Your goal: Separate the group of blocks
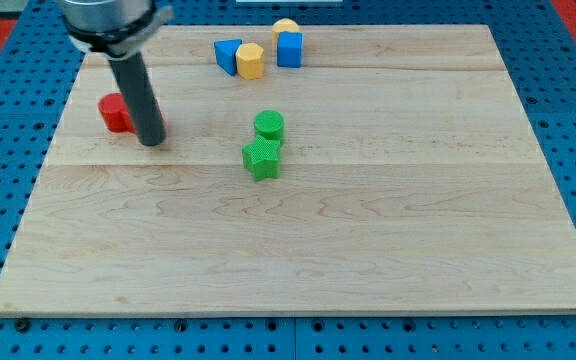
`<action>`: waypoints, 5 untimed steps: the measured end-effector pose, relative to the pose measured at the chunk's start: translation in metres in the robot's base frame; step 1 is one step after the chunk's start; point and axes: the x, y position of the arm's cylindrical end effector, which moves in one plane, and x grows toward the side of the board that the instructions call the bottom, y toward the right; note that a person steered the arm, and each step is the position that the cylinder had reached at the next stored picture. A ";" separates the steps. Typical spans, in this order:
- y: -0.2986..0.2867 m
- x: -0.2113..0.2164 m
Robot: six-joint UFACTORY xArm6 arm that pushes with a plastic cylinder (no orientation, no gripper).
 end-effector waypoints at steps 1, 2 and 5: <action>0.031 0.011; 0.031 0.011; 0.100 -0.046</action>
